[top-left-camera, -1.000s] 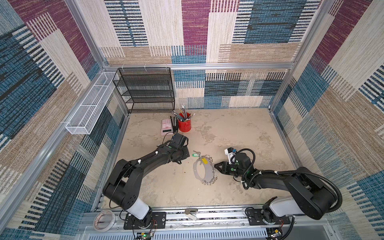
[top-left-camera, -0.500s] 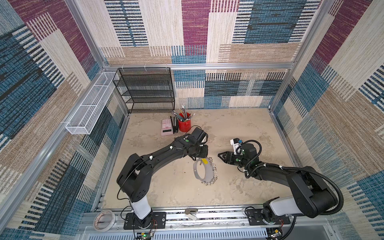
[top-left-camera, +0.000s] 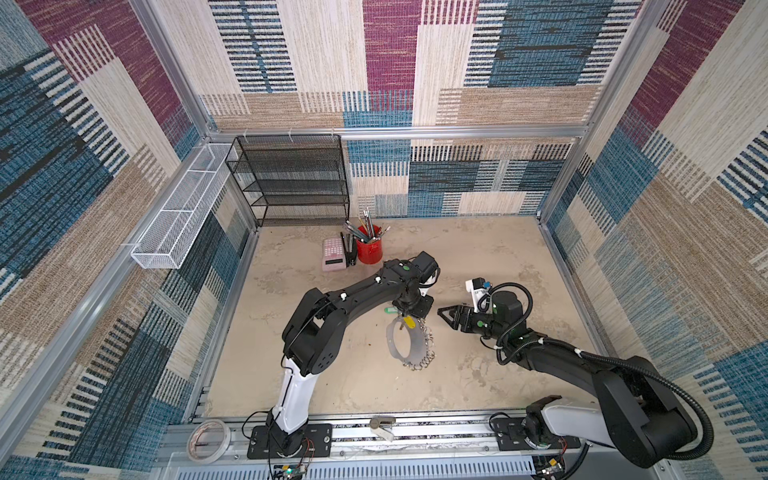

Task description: Put the keys on the keyring

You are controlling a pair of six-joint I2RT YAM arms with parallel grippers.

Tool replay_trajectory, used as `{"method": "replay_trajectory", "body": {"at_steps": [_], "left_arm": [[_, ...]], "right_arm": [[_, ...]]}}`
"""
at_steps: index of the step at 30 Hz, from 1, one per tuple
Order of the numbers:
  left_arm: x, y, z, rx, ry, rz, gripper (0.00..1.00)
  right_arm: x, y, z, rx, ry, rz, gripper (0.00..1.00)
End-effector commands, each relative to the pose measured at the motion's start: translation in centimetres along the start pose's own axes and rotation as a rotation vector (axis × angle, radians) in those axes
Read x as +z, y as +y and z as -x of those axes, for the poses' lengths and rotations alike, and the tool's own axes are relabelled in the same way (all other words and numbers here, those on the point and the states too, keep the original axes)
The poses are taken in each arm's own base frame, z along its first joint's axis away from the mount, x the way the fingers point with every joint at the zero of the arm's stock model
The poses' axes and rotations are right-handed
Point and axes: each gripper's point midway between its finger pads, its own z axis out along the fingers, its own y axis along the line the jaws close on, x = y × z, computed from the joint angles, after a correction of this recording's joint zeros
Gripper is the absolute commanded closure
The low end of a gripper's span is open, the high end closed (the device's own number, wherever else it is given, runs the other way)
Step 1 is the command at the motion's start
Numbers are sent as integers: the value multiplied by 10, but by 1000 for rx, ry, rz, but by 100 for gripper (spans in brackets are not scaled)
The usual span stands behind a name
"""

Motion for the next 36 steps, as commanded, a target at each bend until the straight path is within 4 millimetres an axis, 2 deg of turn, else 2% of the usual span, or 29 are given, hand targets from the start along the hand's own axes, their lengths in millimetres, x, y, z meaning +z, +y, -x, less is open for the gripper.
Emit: {"method": "replay_trajectory", "body": {"at_steps": [1, 11, 30, 36], "left_arm": [[4, 6, -6, 36, 47, 33, 75], [18, 18, -6, 26, 82, 100, 78], [25, 20, 2, 28, 88, 118, 85], [27, 27, 2, 21, 99, 161, 89]], "right_arm": [[-1, -3, 1, -12, -12, -20, 33], [-1, -5, -2, -13, -5, -20, 34], [0, -7, -4, -18, 4, -22, 34], [1, -8, -6, -14, 11, -22, 34]]}}
